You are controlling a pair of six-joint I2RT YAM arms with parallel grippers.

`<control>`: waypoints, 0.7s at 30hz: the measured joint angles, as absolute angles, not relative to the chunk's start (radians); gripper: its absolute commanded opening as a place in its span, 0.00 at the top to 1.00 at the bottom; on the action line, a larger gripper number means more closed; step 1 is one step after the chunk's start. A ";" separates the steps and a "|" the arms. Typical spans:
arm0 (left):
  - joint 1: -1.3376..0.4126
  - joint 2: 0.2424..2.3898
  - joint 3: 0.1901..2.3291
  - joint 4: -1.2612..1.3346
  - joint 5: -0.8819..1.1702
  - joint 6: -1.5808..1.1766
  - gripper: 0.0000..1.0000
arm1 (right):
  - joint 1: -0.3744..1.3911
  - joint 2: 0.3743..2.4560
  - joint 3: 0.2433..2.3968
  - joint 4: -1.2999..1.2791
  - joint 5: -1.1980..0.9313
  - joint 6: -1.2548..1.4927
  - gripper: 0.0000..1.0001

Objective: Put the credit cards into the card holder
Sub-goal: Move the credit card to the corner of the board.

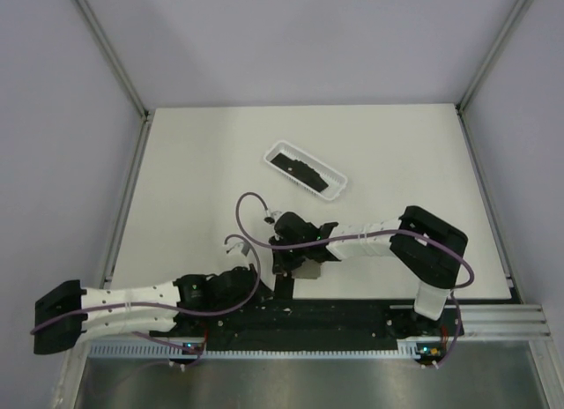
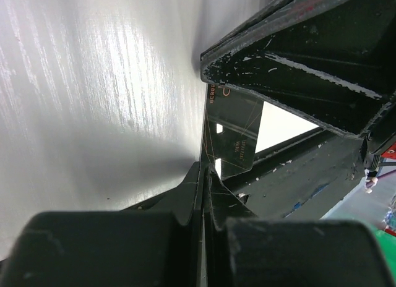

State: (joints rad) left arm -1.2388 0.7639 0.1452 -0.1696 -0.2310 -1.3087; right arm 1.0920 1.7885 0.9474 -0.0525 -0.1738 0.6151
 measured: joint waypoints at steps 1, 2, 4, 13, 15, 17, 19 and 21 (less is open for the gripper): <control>-1.242 0.764 0.145 -0.169 -0.233 -1.312 1.00 | 1.093 1.784 0.942 -0.052 -0.172 0.619 1.00; -1.246 0.764 0.145 -0.170 -0.236 -1.316 1.00 | 1.095 1.777 0.934 -0.053 -0.170 0.623 1.00; -1.255 0.764 0.145 -0.171 -0.240 -1.324 1.00 | 1.098 1.768 0.923 -0.054 -0.165 0.628 1.00; -1.299 0.774 0.159 -0.204 -0.250 -1.337 1.00 | 1.104 1.738 0.900 -0.062 -0.148 0.633 0.90; -1.304 0.781 0.165 -0.213 -0.250 -1.336 1.00 | 1.104 1.705 0.875 -0.052 -0.133 0.637 0.82; -1.308 0.784 0.169 -0.225 -0.248 -1.336 1.00 | 1.104 1.631 0.831 -0.033 -0.108 0.646 0.75; -1.310 0.784 0.170 -0.247 -0.247 -1.333 1.00 | 1.104 1.536 0.789 -0.012 -0.083 0.663 0.72; -1.311 0.788 0.170 -0.265 -0.245 -1.332 1.00 | 1.106 1.450 0.757 0.017 -0.062 0.688 0.70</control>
State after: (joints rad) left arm -1.3109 0.7883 0.1696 -0.2646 -0.2455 -1.3319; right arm 1.1061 1.4498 0.7574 0.0170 -0.0624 0.6876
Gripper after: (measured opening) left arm 0.012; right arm 0.267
